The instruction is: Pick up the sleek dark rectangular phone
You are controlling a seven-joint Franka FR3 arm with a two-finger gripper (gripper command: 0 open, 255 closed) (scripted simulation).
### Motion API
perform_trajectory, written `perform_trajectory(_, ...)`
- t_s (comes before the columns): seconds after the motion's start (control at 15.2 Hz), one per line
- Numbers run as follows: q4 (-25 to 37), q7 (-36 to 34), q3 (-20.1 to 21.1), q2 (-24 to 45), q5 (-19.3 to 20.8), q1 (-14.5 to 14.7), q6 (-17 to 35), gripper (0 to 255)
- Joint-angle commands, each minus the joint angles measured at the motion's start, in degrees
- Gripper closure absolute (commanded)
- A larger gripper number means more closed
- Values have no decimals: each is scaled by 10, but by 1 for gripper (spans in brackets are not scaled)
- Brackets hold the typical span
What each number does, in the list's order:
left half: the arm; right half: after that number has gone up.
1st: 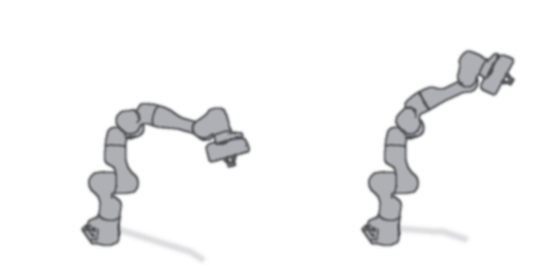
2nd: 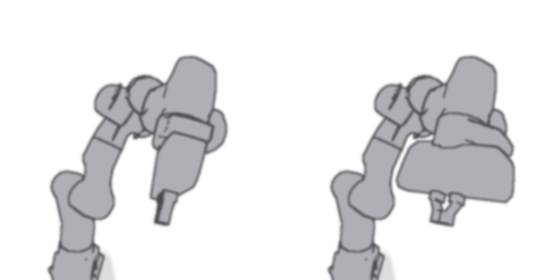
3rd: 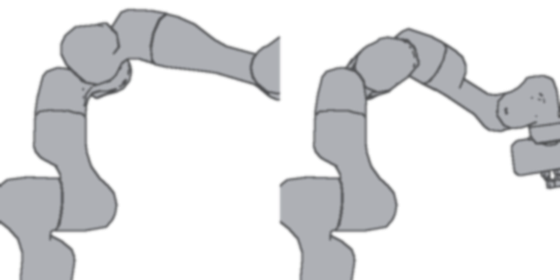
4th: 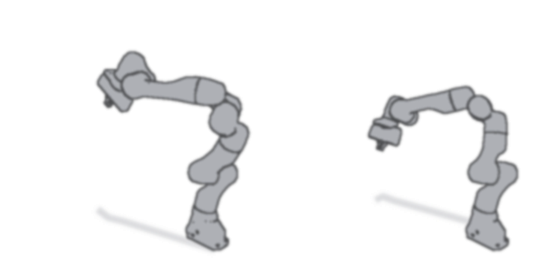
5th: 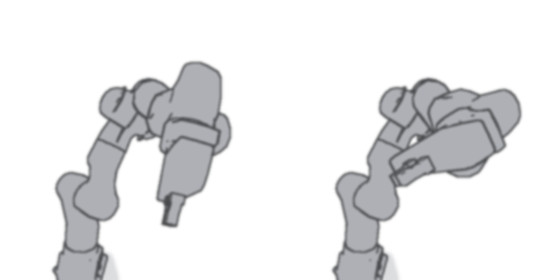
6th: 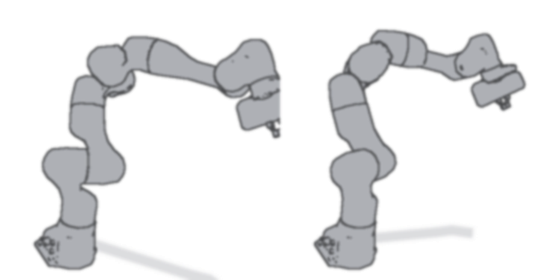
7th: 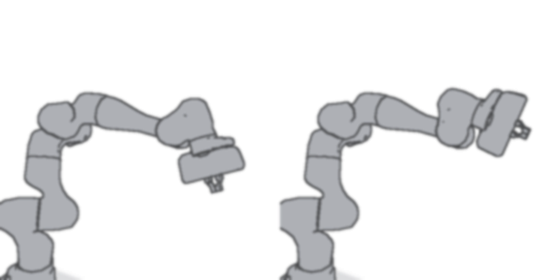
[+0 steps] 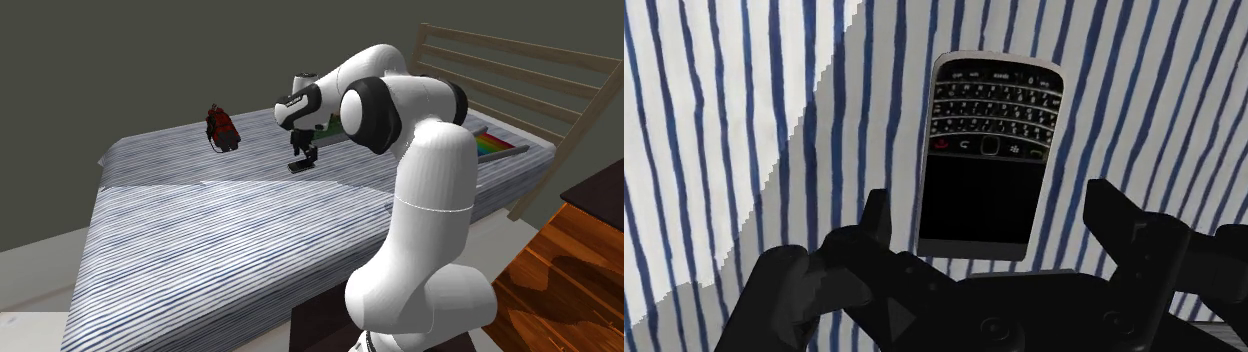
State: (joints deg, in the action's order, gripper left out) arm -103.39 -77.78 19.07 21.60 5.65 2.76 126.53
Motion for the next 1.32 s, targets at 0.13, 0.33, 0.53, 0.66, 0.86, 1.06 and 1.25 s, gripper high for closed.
perform_trajectory(0.13, -7, -5, -4, 21, 8, 4, 27, 0)
perform_trajectory(0.33, -7, -5, -4, 22, 8, 3, 28, 255)
perform_trajectory(0.53, -7, -5, -4, 22, 9, 4, 28, 255)
perform_trajectory(0.66, -7, -5, -4, 22, 9, 4, 28, 255)
perform_trajectory(0.86, -6, -5, -4, 22, 9, 3, 28, 255)
perform_trajectory(1.06, -2, -3, -2, 13, 5, 3, 15, 255)
perform_trajectory(1.25, 6, -1, 0, 2, 1, 1, -4, 255)
